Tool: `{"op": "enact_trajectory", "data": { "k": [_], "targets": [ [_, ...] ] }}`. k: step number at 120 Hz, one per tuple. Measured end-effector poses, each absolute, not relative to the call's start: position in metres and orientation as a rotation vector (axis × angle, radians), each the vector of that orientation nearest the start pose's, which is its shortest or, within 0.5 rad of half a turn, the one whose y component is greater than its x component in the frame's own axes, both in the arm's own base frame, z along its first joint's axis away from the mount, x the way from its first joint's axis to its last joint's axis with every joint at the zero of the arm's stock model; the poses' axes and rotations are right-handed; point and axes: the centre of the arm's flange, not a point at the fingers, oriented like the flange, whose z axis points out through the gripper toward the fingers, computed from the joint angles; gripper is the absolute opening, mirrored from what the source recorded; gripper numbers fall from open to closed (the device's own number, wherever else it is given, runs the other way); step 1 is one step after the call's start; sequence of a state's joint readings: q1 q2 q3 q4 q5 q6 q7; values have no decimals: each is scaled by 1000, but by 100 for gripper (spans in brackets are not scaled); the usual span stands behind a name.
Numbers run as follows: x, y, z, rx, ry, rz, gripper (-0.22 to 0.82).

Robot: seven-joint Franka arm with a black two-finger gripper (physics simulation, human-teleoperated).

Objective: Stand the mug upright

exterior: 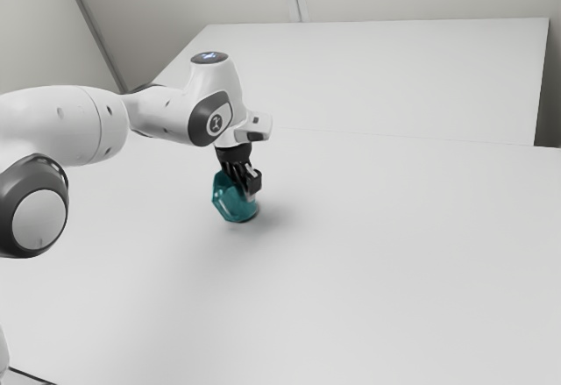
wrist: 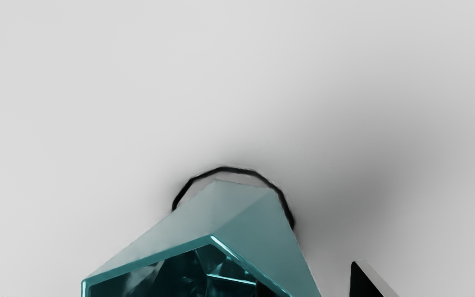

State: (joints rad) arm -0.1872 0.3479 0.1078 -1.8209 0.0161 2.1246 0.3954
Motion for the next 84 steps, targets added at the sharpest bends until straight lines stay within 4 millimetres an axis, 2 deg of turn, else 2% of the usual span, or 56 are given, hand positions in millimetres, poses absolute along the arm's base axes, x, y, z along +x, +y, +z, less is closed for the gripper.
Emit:
{"op": "enact_trajectory", "data": {
  "k": [9, 19, 33, 44, 53, 67, 84],
  "targets": [
    [630, -50, 346, -3006, 741, 74, 30],
    [630, -47, 351, -3005, 734, 65, 40],
    [629, -51, 368, -3002, 743, 24, 49],
    [628, -53, 388, -3001, 748, -27, 53],
    [623, -58, 419, -2995, 757, -101, 55],
    [608, -54, 483, -2962, 734, -201, 57],
    [596, -48, 527, -2934, 675, -210, 59]
  ]
}}
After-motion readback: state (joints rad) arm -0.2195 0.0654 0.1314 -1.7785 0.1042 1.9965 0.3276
